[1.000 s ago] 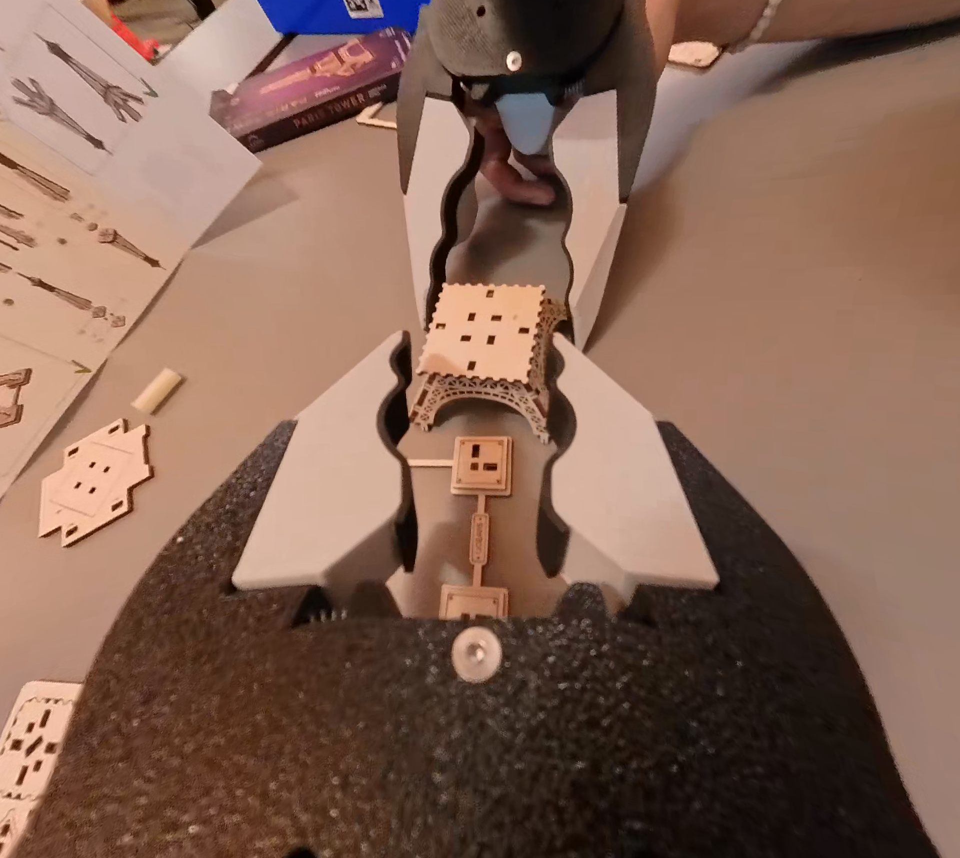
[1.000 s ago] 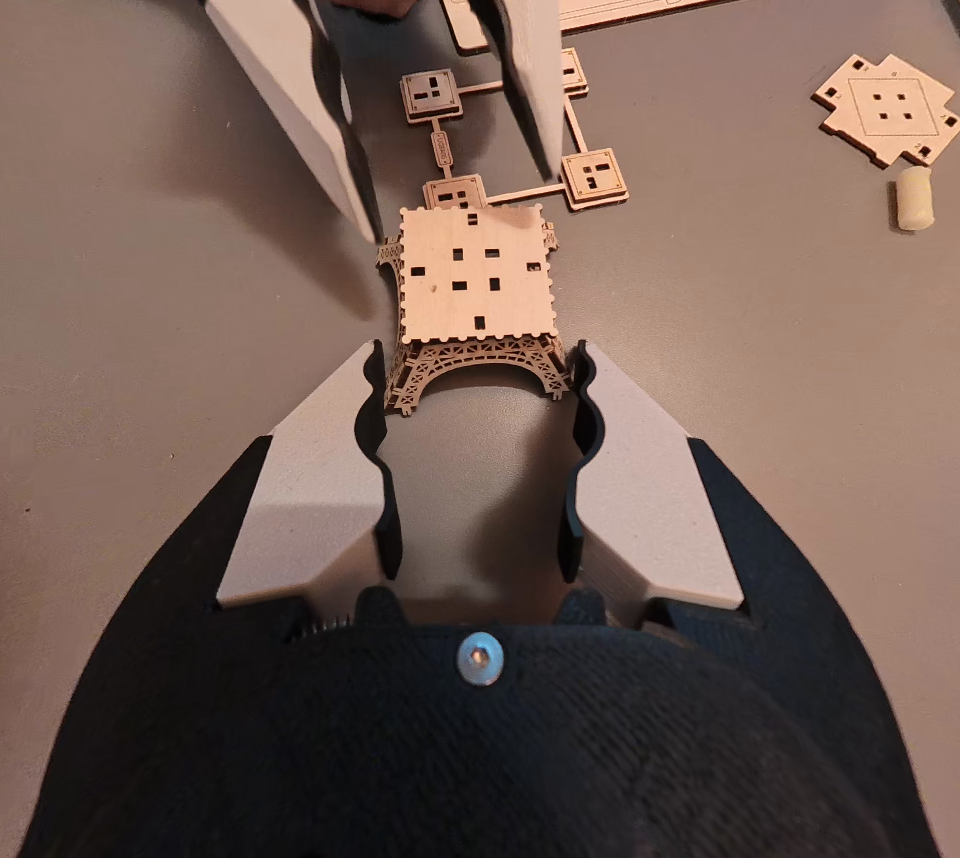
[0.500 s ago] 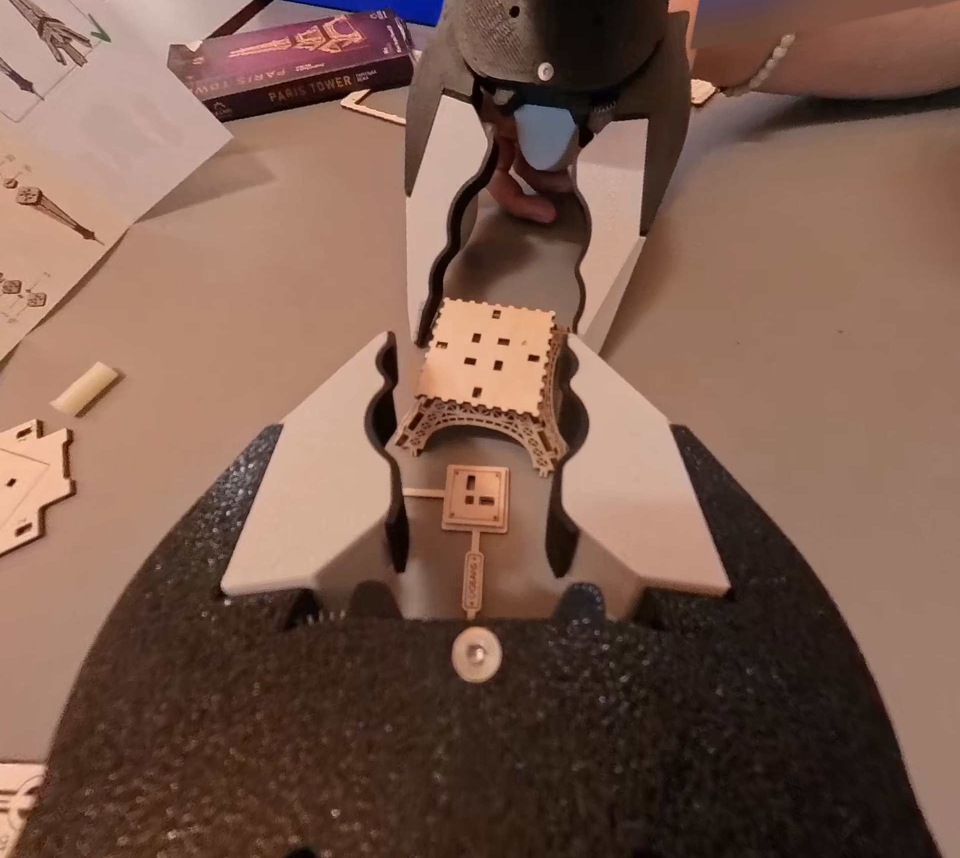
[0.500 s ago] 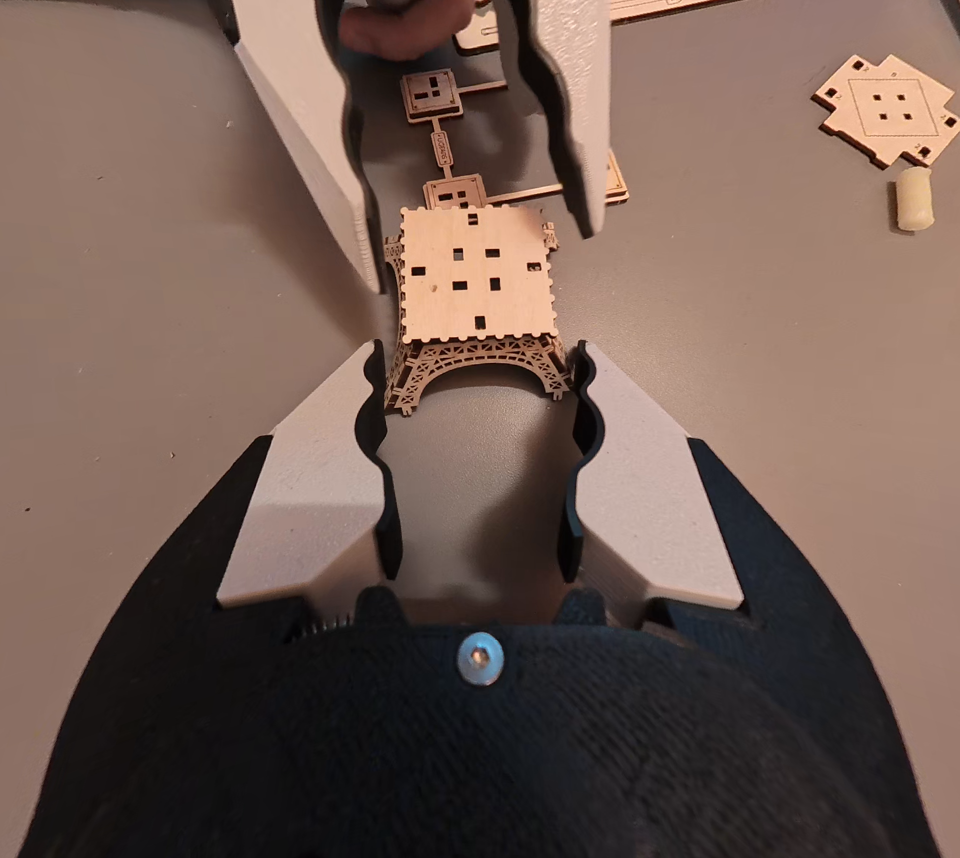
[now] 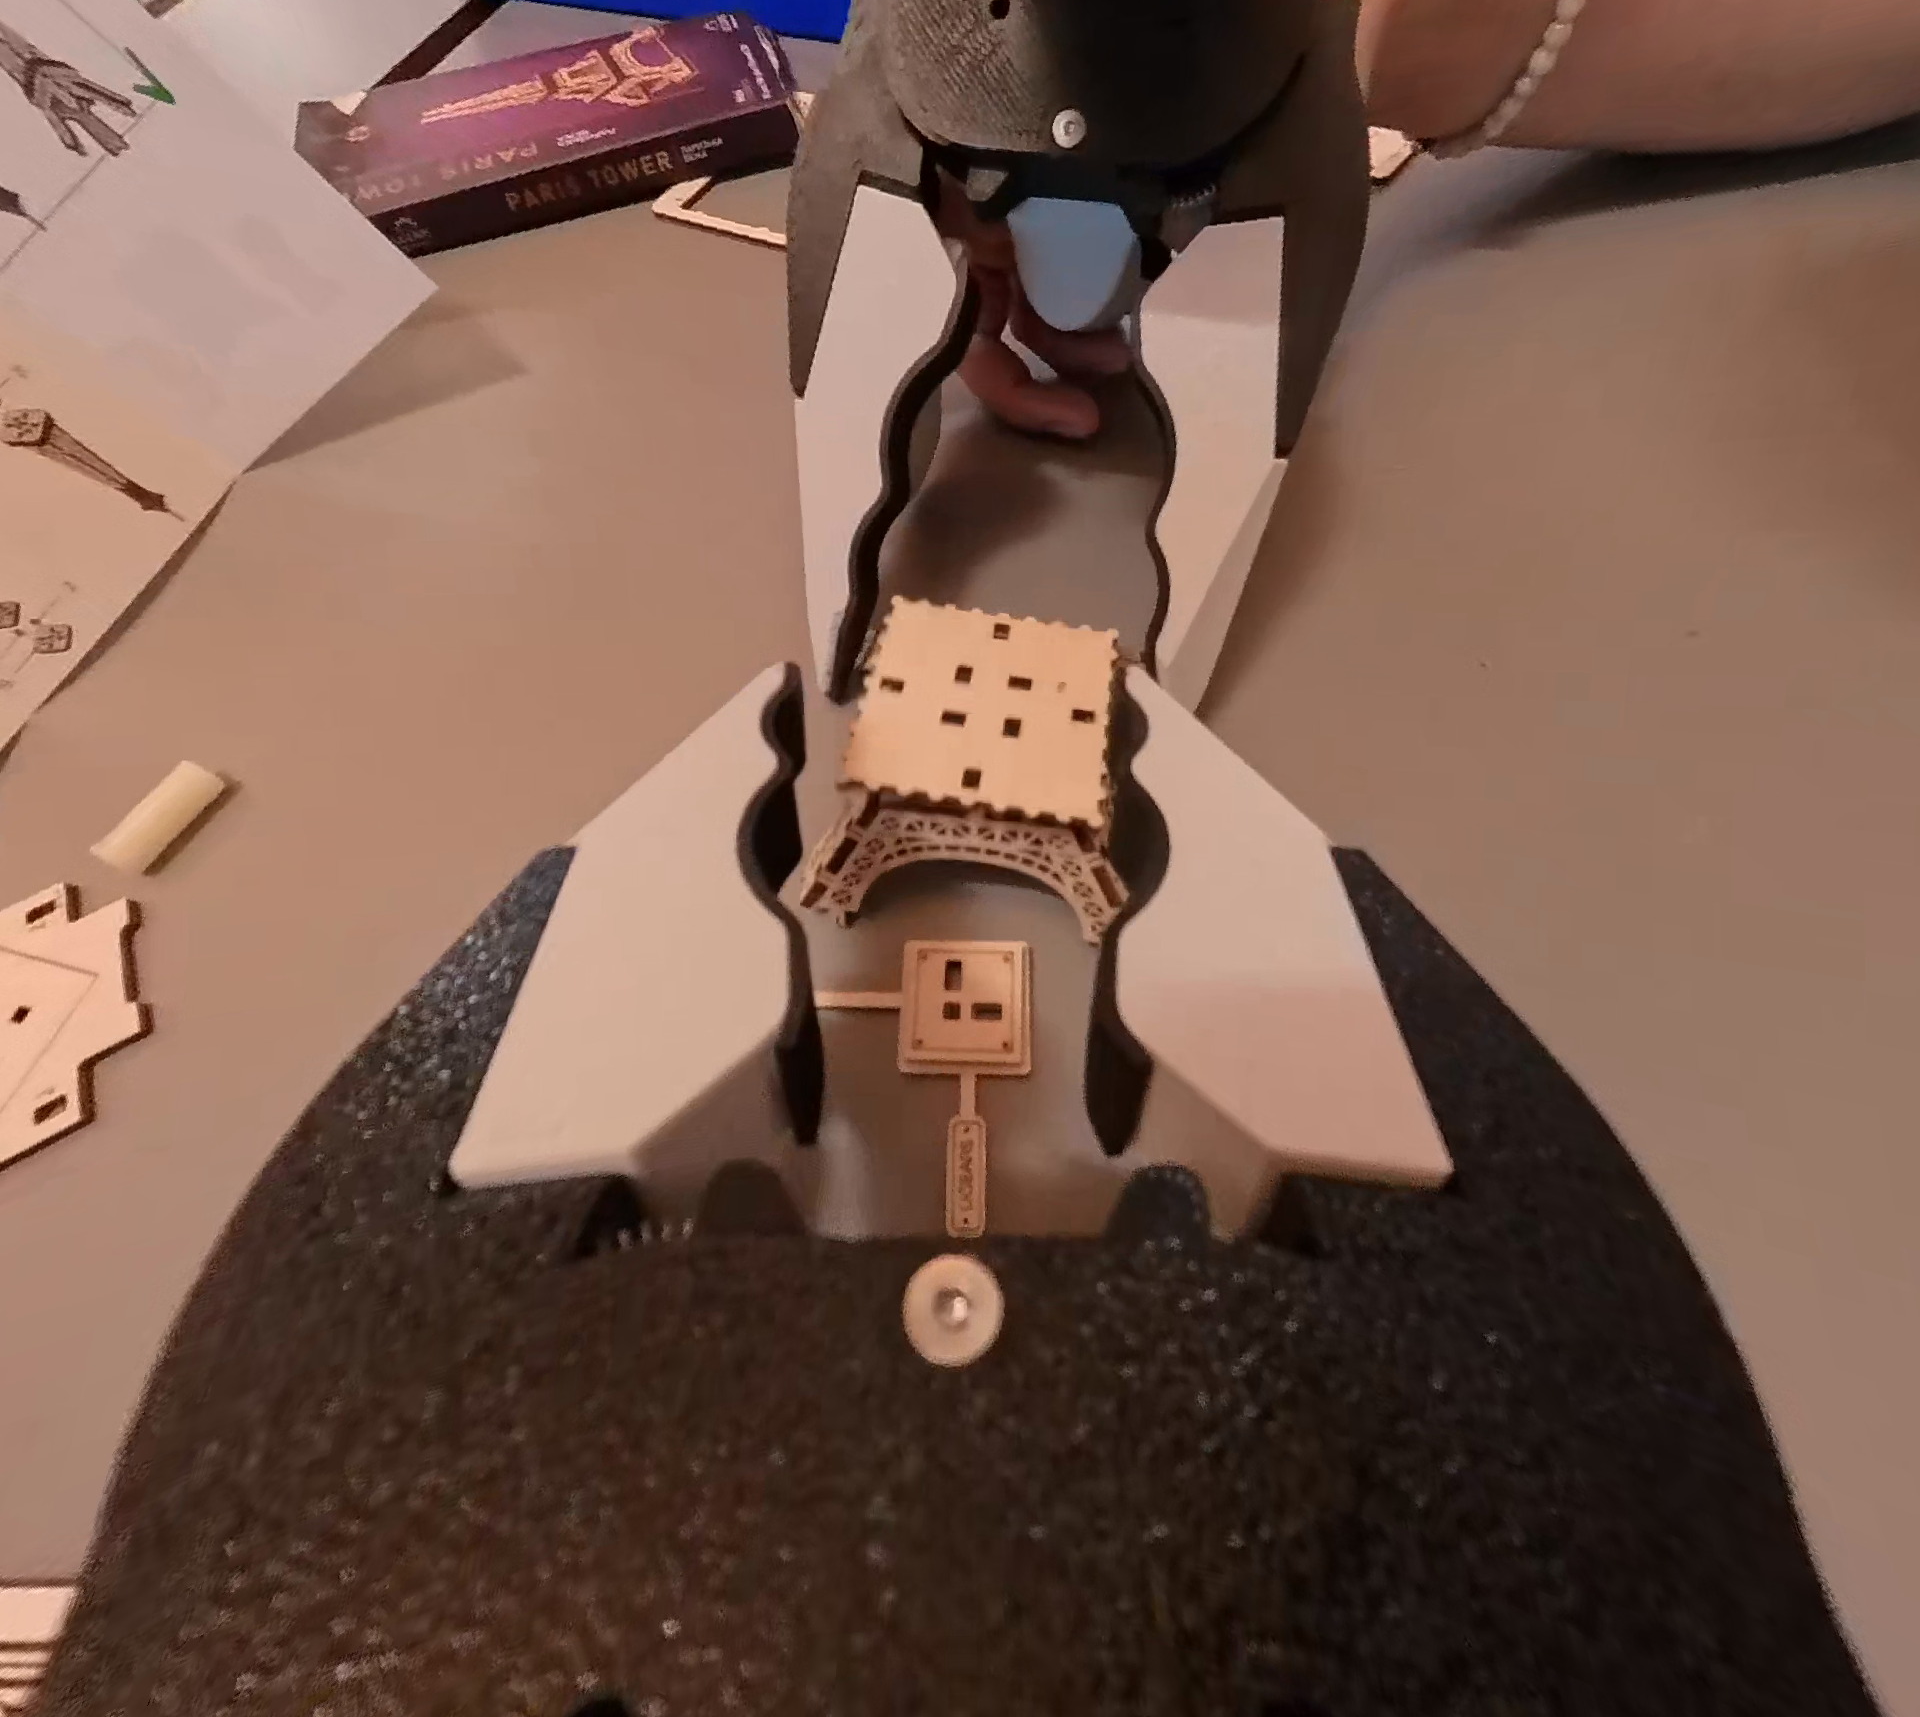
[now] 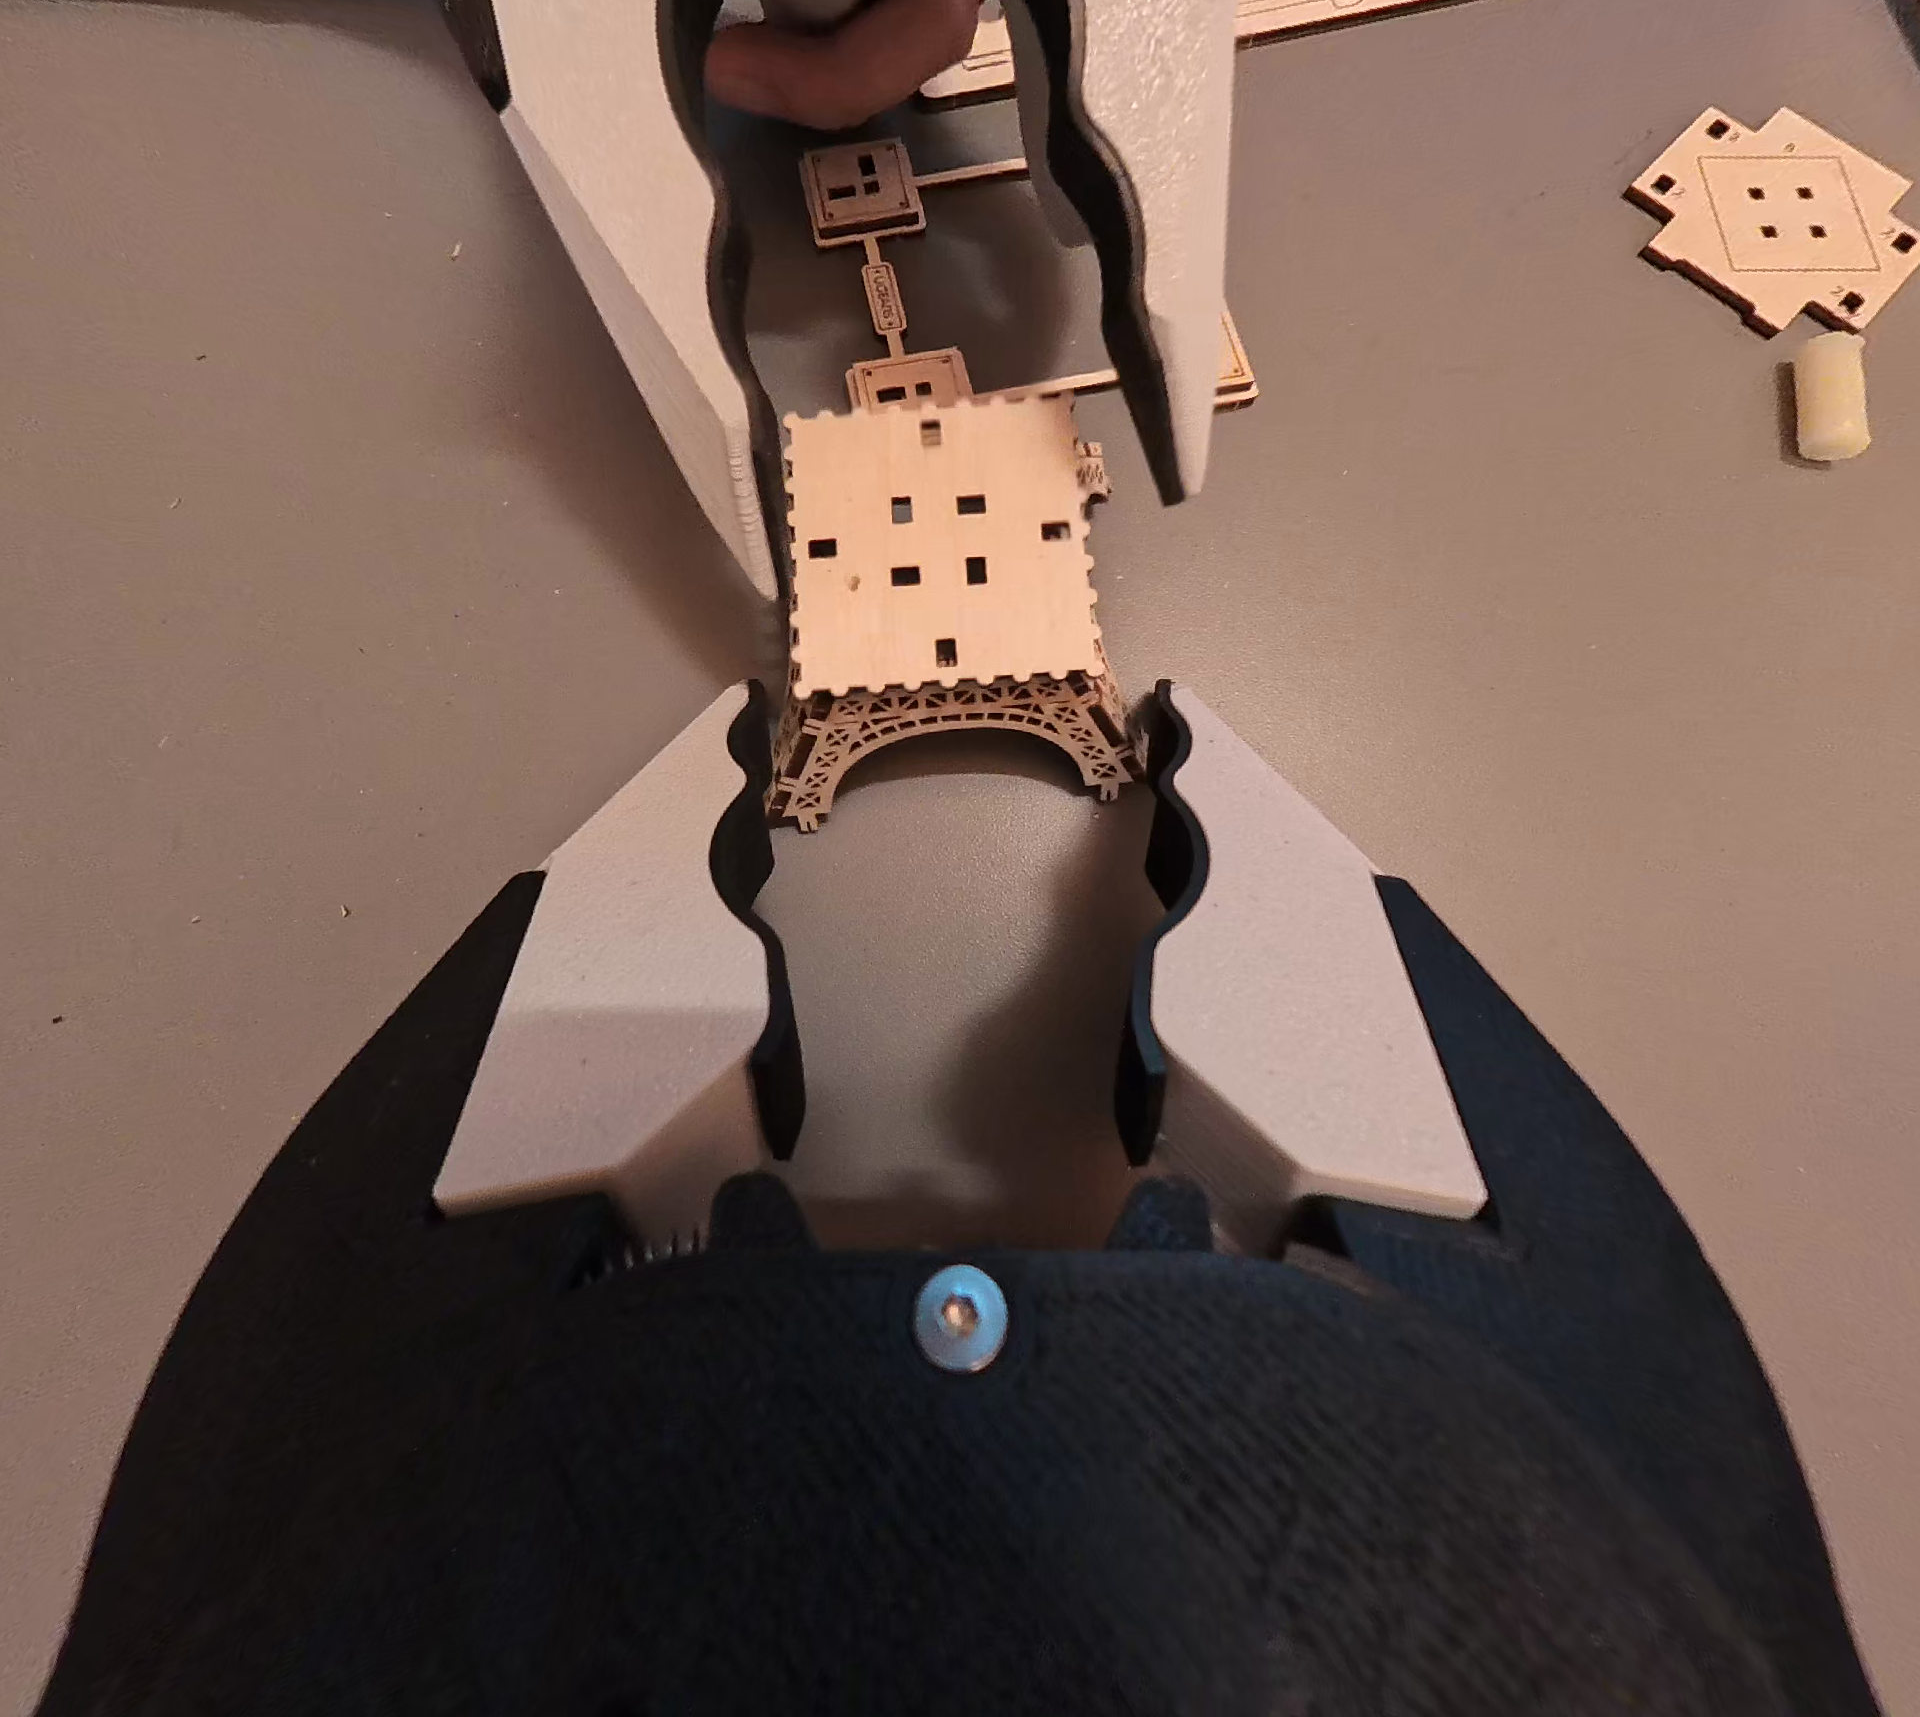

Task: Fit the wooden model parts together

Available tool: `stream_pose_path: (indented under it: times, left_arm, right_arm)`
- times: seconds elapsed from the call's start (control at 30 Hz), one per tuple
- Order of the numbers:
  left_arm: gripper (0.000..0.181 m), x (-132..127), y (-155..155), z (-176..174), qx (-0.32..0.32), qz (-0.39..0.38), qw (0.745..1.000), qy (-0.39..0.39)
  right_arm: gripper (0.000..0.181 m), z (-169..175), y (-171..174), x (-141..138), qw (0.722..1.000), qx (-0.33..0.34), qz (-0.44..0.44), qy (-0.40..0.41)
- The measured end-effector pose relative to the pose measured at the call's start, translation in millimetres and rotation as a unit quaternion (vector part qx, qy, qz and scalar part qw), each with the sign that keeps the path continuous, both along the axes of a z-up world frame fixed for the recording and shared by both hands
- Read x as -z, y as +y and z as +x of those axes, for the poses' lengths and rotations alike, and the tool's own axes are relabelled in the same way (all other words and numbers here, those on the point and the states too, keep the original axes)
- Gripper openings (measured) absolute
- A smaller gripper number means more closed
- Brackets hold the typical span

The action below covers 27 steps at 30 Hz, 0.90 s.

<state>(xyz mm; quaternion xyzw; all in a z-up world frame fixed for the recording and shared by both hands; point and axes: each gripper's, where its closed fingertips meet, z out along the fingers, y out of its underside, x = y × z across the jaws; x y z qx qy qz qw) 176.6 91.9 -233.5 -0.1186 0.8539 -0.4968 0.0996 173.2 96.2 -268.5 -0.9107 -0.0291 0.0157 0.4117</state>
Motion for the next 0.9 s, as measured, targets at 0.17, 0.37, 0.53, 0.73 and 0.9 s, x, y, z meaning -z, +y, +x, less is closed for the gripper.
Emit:
stream_pose_path:
  times: [0.17,0.37,0.53,0.73,0.9]
  left_arm:
    - [0.055,-1,0,-2,0.006,-0.003,1.000,0.001]
    - [0.057,-3,0,-4,0.012,-0.011,1.000,0.002]
    - [0.051,4,-1,-3,0.010,0.015,1.000,0.000]
    - [0.046,7,-2,-5,0.015,0.023,1.000,0.000]
    - [0.046,6,-2,-6,0.017,0.022,1.000,-0.003]
  right_arm:
    - [0.072,0,0,0,1.000,0.000,0.000,0.000]
    - [0.072,0,0,0,1.000,0.000,0.000,0.000]
    - [0.072,0,0,0,1.000,0.000,0.000,0.000]
    - [0.071,0,0,0,1.000,0.001,0.000,0.000]
    - [0.071,0,0,0,1.000,0.000,0.000,0.000]
